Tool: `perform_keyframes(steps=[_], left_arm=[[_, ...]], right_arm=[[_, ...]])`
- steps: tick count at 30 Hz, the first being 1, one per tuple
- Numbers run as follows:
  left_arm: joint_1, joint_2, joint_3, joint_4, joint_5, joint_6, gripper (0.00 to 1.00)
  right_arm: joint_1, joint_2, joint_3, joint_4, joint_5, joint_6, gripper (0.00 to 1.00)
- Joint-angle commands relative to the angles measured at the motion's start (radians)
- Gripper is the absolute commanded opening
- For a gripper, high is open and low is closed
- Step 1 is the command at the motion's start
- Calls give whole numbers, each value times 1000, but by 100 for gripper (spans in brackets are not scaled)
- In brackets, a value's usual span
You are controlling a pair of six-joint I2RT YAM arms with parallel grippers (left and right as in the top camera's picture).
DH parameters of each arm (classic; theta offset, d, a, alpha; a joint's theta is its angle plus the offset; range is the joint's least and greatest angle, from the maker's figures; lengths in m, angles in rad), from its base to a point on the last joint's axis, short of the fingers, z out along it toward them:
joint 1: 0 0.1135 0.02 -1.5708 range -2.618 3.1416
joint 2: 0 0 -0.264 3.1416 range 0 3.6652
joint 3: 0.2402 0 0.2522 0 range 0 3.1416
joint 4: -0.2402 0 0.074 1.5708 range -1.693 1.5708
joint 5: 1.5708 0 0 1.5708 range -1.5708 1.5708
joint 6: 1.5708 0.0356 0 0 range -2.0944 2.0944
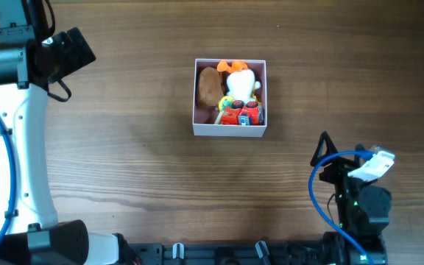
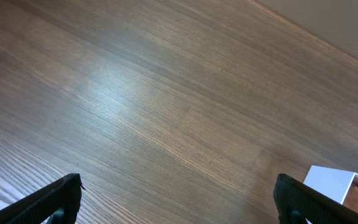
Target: Pack container
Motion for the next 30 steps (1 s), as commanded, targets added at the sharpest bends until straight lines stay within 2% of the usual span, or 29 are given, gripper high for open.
perform_keyframes(steps=[1,5,30], left_arm=[[4,3,-1,0,-5,8,100],[4,3,-1,0,-5,8,100],[4,3,-1,0,-5,8,100]], right_arm=[[-5,-71,-37,18,-3,9,100],[-5,-73,-38,19,-1,-35,100],[-5,-70,-38,18,-2,-32,100]])
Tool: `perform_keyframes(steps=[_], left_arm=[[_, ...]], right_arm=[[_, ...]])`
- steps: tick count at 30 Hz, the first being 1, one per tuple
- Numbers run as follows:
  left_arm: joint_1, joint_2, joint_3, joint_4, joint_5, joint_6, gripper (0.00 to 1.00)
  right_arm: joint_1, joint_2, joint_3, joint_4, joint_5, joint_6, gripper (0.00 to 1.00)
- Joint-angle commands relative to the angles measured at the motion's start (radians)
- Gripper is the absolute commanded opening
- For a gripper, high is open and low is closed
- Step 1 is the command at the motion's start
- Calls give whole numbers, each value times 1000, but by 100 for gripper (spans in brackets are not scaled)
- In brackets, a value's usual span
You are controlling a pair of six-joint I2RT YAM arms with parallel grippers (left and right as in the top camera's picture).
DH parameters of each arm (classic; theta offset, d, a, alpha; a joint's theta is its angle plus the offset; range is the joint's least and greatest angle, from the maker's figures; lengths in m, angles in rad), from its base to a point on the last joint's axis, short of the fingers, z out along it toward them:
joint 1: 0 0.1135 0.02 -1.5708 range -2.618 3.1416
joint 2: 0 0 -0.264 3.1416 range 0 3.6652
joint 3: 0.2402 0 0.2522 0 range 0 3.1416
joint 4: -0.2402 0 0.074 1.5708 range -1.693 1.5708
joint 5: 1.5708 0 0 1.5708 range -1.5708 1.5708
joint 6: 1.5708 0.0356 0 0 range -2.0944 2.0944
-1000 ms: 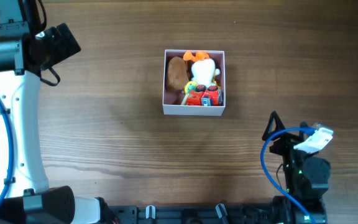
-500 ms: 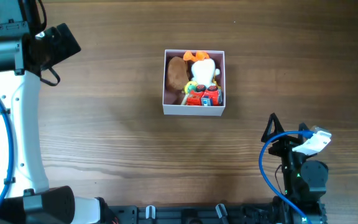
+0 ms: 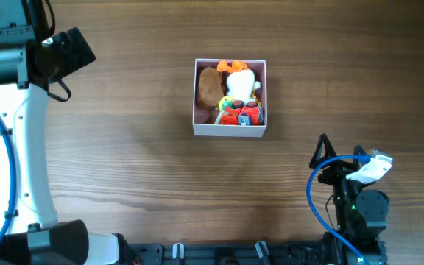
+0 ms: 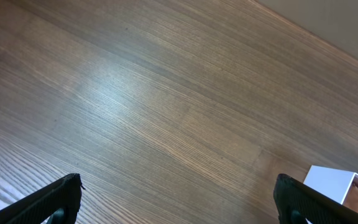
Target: Pack container
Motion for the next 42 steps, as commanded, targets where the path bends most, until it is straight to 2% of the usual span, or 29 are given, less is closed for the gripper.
perform_keyframes(steps=[1,3,7,10,15,17,18,25,34,39,42], left_arm=[[4,3,-1,0,-6,8,100],[4,3,-2,0,-14,17,100],[4,-53,-10,-4,-130,91,100],[-7,-139,-46,-3,-129,91,100],[-26,-325,-208,18,-135,92,100],[-26,-430,-327,92,-151,90,100],[-25,-589,-521,268,-120,88,100],[-16,-905,-928,645,64,119,100],[-6,-1199,-1265,714,177,119,100],[-6,-1358,-1432,801,331,170,100],[-6,-1443,-1505,813,367,170,100]], right_arm=[[-5,-13,0,6,-1,-19,100],[-5,-13,0,6,-1,-19,100],[-5,-13,0,6,-1,-19,100],[-5,-13,0,6,-1,-19,100],[-5,-13,0,6,-1,-19,100],[-5,-13,0,6,-1,-19,100],[-5,-13,0,6,-1,-19,100],[-5,-13,0,6,-1,-19,100],[-5,-13,0,6,-1,-19,100],[-5,-13,0,6,-1,-19,100],[-5,-13,0,6,-1,-19,100]])
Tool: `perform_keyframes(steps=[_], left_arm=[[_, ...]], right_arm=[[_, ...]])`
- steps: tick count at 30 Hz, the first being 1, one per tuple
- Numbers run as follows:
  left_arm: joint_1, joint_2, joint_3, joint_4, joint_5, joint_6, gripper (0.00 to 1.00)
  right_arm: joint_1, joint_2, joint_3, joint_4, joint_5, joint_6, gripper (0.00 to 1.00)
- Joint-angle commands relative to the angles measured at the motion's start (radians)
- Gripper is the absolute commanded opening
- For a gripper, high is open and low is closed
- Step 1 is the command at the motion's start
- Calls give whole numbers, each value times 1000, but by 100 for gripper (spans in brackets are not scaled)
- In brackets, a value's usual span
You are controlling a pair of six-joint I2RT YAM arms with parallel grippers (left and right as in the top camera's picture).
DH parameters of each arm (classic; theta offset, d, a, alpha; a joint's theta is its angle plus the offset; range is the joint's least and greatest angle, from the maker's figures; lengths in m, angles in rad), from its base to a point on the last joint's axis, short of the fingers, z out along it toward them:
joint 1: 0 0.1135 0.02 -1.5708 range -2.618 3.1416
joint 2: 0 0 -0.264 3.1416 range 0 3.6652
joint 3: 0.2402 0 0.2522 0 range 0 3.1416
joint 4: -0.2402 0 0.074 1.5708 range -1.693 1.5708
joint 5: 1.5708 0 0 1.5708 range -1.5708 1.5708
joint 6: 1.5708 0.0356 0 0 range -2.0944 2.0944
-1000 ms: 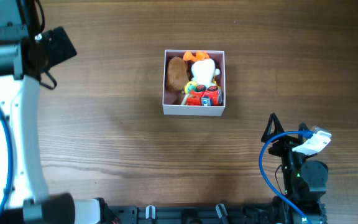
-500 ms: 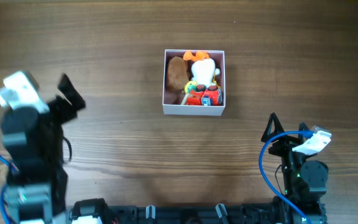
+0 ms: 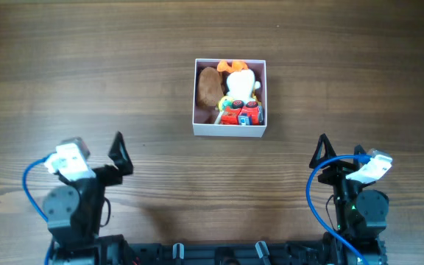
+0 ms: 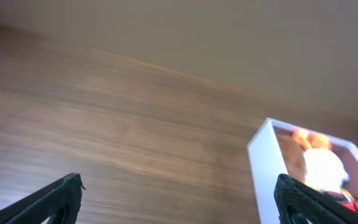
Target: Pack container
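Observation:
A white box (image 3: pixel 230 129) stands on the wooden table at centre back, filled with a brown plush (image 3: pixel 210 86), a white and orange toy (image 3: pixel 241 82) and a red toy car (image 3: pixel 241 114). The left wrist view shows the box (image 4: pixel 263 168) at right with the white toy (image 4: pixel 322 169) inside. My left gripper (image 3: pixel 118 153) rests low at the front left, open and empty, jaws wide in its own view (image 4: pixel 179 199). My right gripper (image 3: pixel 321 151) sits at the front right; its jaw state is unclear.
The wooden table (image 3: pixel 124 88) surrounds the box. Blue cables loop around both arm bases at the front edge (image 3: pixel 315 199). A dark rail runs along the front edge (image 3: pixel 219 254).
My left arm has come down from its raised reach at the far left to a folded rest at the front left; its camera now faces the box. The right arm is unchanged.
The box stood packed with toys throughout. My left arm was stretched up at the far left, open and empty, at both earlier moments, while the right arm settled slightly at the front right. Now both arms sit folded at the front.

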Motion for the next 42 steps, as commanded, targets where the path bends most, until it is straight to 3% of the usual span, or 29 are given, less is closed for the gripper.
perform_keyframes(steps=[1,13,42], left_arm=[[6,-107,-94,13,129,40,100],[-89,-241,-269,31,140,36,100],[-103,-241,-276,54,139,37,100]], right_arm=[[-5,-11,1,3,-1,-8,100],[-5,-11,1,3,-1,-8,100],[-5,-11,1,3,-1,-8,100]])
